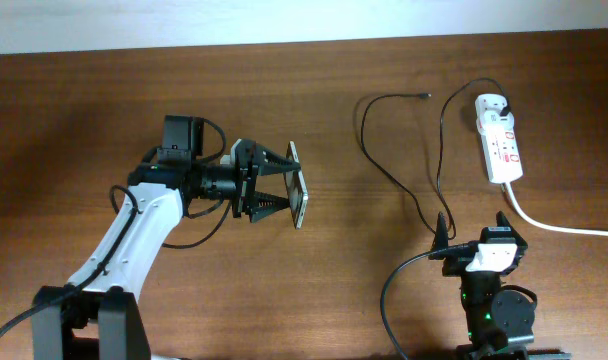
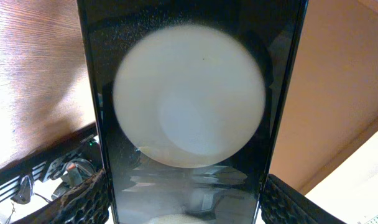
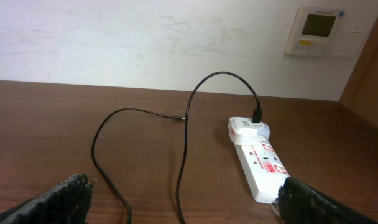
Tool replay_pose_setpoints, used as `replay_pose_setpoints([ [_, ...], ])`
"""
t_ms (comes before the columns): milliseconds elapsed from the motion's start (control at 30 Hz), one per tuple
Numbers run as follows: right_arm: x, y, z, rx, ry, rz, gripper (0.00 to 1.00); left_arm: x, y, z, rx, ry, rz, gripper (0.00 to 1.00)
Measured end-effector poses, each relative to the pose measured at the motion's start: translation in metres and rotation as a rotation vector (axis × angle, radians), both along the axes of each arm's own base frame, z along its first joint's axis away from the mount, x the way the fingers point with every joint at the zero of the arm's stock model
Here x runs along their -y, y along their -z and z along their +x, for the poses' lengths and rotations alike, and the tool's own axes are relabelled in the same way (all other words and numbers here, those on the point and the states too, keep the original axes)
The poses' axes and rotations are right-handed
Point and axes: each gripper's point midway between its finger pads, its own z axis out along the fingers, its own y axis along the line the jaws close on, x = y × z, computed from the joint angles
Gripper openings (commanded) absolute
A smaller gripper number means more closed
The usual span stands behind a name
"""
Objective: Plug charger to phone and switch on socket
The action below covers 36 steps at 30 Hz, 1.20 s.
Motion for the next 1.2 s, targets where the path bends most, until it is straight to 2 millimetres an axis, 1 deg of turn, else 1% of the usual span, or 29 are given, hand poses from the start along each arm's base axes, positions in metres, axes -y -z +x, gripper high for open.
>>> replay_pose_setpoints([
  [467,-0.001,0.000,0.000,0.000,-0.005,0.000,0.98,0.001,-0.004,0.004,0.040,0.002,-0.012,0.60],
  [533,-0.013,0.002,0.000,-0.007,-0.070,0.051,0.98,0.001,-0.004,0.005,0.041,0.002,-0.012,0.60],
  [567,-0.019,0.002,0.000,-0.007,-0.100,0.125,0.98,0.001,-0.004,0.005,0.046,0.001,-0.013,0.60],
  [600,-0.027,0.002,-0.001,-0.012,-0.143,0.246,0.98,0.001,-0.006,0.008,0.066,0.001,-0.016,0.60],
  [633,-0.039,0.000,-0.002,-0.021,-0.203,0.396,0.98,0.001,-0.007,0.009,0.082,0.001,-0.018,0.60],
  [667,-0.063,-0.003,-0.008,-0.062,-0.328,0.604,0.98,0.001,-0.007,0.010,0.086,0.001,-0.019,0.61],
  [700,-0.076,-0.004,-0.012,-0.095,-0.399,0.677,0.98,0.001,-0.007,0.010,0.089,0.001,-0.019,0.61],
  [767,-0.107,-0.005,-0.029,-0.198,-0.578,0.819,0.98,0.001,-0.008,0.011,0.100,0.001,-0.021,0.61],
  [800,-0.120,-0.005,-0.038,-0.254,-0.654,0.869,0.98,0.002,-0.009,0.012,0.108,0.001,-0.022,0.61],
  [833,-0.128,-0.006,-0.045,-0.293,-0.709,0.902,0.98,0.002,-0.009,0.013,0.115,0.001,-0.023,0.61],
  [900,-0.136,-0.011,-0.053,-0.317,-0.777,0.922,0.98,0.002,-0.010,0.013,0.118,0.001,-0.023,0.61],
  [967,-0.139,-0.009,-0.057,-0.334,-0.799,0.915,0.93,0.002,-0.010,0.014,0.128,0.001,-0.024,0.61],
  [1000,-0.141,-0.006,-0.058,-0.347,-0.803,0.912,0.91,0.002,-0.013,0.017,0.160,0.001,-0.029,0.61],
  [1033,-0.142,-0.001,-0.060,-0.375,-0.801,0.906,0.90,0.003,-0.014,0.019,0.177,0.002,-0.031,0.61],
  [1100,-0.143,0.000,-0.063,-0.395,-0.804,0.894,0.90,0.003,-0.015,0.020,0.187,0.002,-0.033,0.61],
  [1167,-0.141,0.002,-0.067,-0.470,-0.758,0.879,0.90,0.003,-0.015,0.020,0.187,0.002,-0.033,0.61],
  [1200,-0.140,-0.001,-0.067,-0.490,-0.742,0.866,0.90,0.003,-0.015,0.020,0.187,0.002,-0.032,0.61],
])
